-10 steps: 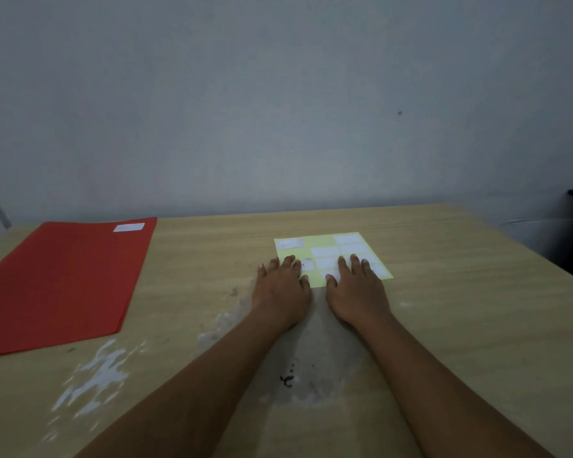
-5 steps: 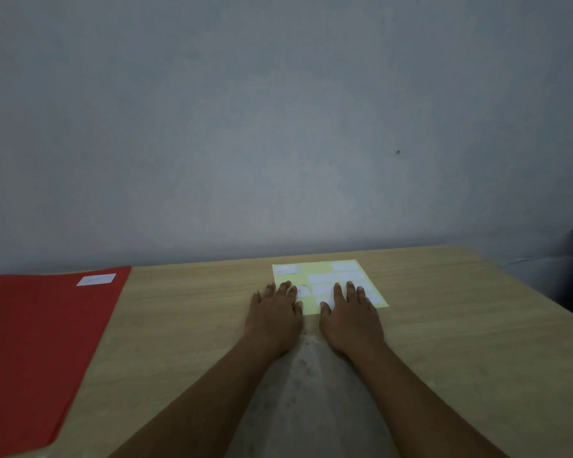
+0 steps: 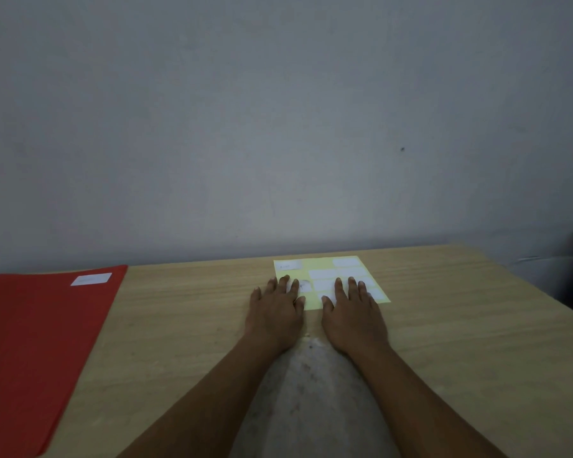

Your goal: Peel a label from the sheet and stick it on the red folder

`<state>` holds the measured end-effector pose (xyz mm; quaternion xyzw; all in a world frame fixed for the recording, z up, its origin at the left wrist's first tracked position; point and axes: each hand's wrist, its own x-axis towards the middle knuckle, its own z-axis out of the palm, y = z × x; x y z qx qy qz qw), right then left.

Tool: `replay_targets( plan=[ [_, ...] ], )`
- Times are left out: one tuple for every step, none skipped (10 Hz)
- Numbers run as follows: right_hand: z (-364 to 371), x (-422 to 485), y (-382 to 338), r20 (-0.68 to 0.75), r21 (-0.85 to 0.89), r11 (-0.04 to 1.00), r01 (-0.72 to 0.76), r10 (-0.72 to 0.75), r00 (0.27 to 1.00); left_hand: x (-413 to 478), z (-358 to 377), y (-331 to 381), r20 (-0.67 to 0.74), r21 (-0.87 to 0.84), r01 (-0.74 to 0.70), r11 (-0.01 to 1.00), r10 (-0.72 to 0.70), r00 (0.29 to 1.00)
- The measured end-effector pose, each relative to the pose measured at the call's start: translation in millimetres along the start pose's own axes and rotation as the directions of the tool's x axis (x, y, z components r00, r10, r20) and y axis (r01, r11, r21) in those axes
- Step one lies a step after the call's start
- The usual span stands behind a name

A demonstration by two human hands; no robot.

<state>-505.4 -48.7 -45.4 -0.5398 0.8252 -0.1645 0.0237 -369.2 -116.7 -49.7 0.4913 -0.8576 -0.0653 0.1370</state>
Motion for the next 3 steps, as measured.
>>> replay_targets(
  plan=[
    [-3, -2, -1, -0.059, 0.032, 0.999, 0.025, -0.023, 0.998, -2, -3, 0, -0.001, -0.048, -0.004, 0.999, 0.004, 1.0],
    [-6, -8, -2, -0.127, 0.06, 0.996, 0.058, -0.05, 0.991, -8, -7, 0, -0.012, -0.08, -0.003, 0.997, 0.002, 1.0],
    [-6, -19, -1, -0.165, 0.07, 0.992, 0.102, -0.089, 0.982, -17, -9, -4, -0.046, -0.101, 0.005, 0.995, -0.01, 0.999]
  ],
)
